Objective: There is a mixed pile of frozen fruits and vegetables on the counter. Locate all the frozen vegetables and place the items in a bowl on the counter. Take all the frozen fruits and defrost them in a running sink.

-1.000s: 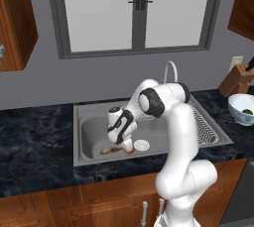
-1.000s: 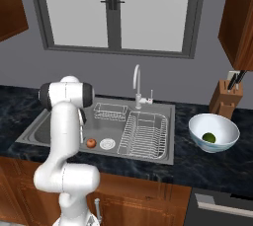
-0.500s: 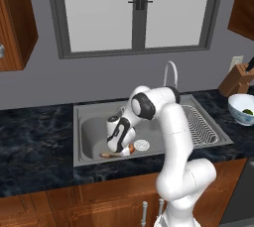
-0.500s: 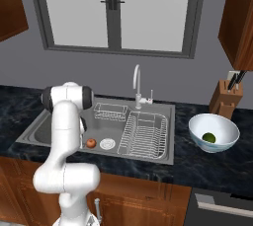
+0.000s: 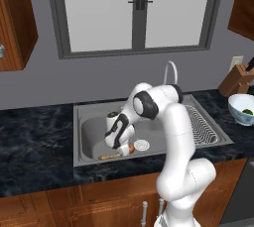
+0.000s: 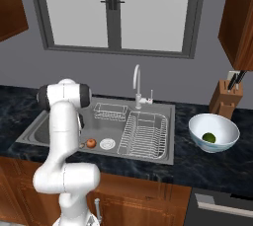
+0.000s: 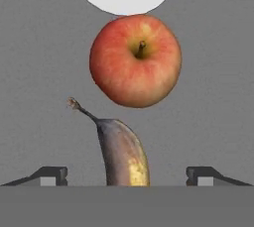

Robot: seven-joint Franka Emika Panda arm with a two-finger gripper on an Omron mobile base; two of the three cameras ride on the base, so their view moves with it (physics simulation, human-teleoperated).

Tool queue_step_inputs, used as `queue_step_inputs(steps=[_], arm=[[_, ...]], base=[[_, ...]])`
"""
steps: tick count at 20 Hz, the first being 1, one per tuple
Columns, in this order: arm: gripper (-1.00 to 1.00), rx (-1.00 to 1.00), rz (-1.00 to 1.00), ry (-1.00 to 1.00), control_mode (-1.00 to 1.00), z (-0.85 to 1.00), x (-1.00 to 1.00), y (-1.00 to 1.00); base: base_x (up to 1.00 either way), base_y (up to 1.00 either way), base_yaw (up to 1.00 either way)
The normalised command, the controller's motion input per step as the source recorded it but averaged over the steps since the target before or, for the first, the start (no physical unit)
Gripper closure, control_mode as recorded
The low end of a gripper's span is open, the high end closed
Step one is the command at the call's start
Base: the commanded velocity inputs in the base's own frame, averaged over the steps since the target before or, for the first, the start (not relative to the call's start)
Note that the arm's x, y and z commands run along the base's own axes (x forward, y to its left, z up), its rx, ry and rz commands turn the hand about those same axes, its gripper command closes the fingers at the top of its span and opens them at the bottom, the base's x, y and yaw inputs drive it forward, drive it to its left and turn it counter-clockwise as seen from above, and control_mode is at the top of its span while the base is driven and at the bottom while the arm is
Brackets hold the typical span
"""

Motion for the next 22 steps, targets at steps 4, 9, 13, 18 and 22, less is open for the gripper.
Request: queue_step_inputs(steps=[4,9,13,18,22], arm=[[-1.0,0.11,0.0,0.0,-1.0,1.0,0.0,0.0],[-1.0,0.09,0.0,0.0,-1.0,1.0,-0.06,0.01],[-1.0,0.0,0.11,0.09,-1.0,1.0,-0.08,0.13],[-1.0,-0.1,0.43,0.22,-1.0,0.95,-0.04,0.39],[-1.0,-0.11,0.7,0.03,-1.0,0.48,-0.08,0.06]], base=[[0.0,0.0,0.0],[0.0,0.0,0.0],[0.0,0.0,0.0],[0.0,0.0,0.0],[0.0,0.0,0.0]])
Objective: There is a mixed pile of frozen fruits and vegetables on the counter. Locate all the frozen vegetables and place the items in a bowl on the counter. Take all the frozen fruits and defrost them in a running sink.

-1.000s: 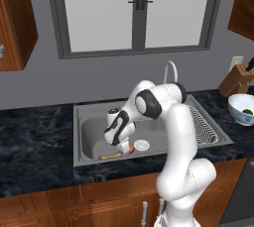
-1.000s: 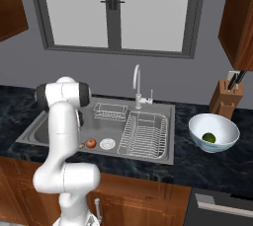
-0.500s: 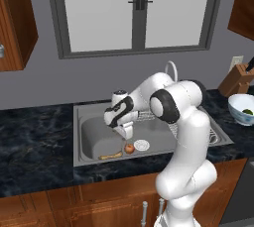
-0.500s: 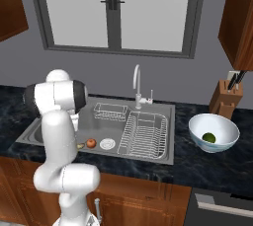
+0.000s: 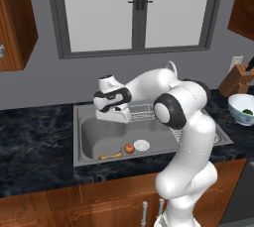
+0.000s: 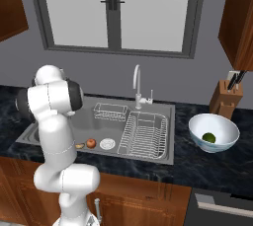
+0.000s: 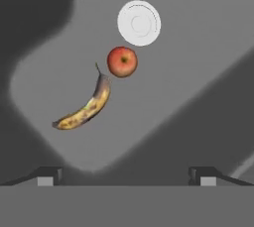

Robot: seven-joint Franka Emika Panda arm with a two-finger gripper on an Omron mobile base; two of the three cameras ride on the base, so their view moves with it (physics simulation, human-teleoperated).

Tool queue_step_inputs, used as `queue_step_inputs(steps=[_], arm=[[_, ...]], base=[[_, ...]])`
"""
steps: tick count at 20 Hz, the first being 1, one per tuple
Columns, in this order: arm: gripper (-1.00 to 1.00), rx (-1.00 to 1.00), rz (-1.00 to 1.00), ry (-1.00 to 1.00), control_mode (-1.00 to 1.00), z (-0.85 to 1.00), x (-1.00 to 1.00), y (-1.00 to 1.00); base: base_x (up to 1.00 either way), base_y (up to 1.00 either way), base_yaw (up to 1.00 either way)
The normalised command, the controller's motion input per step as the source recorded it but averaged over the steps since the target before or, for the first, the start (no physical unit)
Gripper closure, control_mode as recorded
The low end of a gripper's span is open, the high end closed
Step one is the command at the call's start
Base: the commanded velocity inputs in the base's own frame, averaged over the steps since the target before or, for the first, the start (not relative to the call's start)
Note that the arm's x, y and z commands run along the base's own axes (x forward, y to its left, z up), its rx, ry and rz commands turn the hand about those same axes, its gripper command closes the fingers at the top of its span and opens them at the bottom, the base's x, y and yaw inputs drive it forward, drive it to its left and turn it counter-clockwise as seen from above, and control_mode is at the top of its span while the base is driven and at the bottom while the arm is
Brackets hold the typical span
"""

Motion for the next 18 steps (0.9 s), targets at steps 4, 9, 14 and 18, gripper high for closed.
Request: queue_step_inputs(steps=[4,9,14,18], arm=[[-1.0,-0.09,0.66,0.0,-1.0,0.49,-0.28,0.0],[-1.0,-0.1,0.55,0.0,-1.0,0.51,-0.32,0.0],[-1.0,-0.09,0.47,0.01,-1.0,0.43,-0.25,0.0],[-1.0,0.23,0.09,-0.06,-1.0,0.46,-0.3,-0.37]], base=[[0.0,0.0,0.0],[0.0,0.0,0.0],[0.0,0.0,0.0],[0.0,0.0,0.0]])
